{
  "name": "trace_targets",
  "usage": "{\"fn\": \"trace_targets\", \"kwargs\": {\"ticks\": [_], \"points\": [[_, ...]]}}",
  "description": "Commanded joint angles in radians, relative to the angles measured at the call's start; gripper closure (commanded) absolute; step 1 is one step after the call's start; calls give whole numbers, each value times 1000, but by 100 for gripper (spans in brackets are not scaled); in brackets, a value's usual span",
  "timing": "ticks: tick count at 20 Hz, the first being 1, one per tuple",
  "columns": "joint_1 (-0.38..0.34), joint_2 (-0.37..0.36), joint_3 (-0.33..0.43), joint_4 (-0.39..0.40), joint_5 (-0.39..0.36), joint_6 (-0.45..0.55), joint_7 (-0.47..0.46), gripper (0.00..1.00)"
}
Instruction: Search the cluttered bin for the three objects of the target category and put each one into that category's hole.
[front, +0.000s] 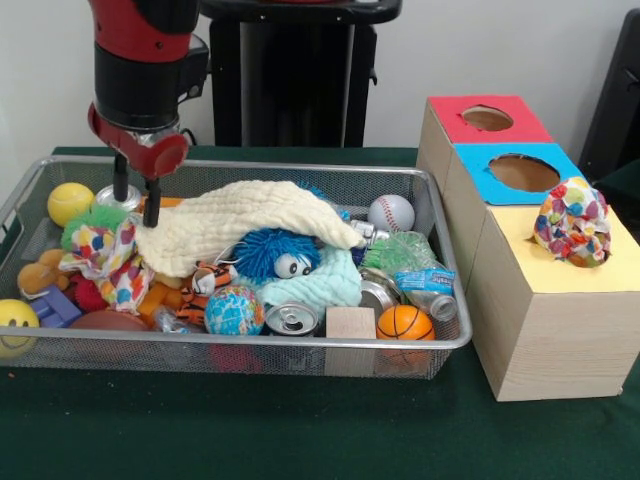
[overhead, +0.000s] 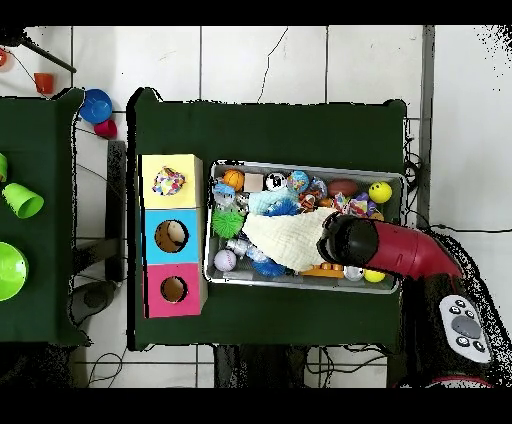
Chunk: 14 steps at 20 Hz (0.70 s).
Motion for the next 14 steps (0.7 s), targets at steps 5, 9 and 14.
{"fn": "trace_targets", "kwargs": {"ticks": [5, 9, 14], "points": [[-50, 118, 127, -50, -106, -112, -101, 0], [-57, 124, 140, -48, -111, -118, -88, 0], [-68, 132, 154, -51, -112, -122, -91, 0]]}}
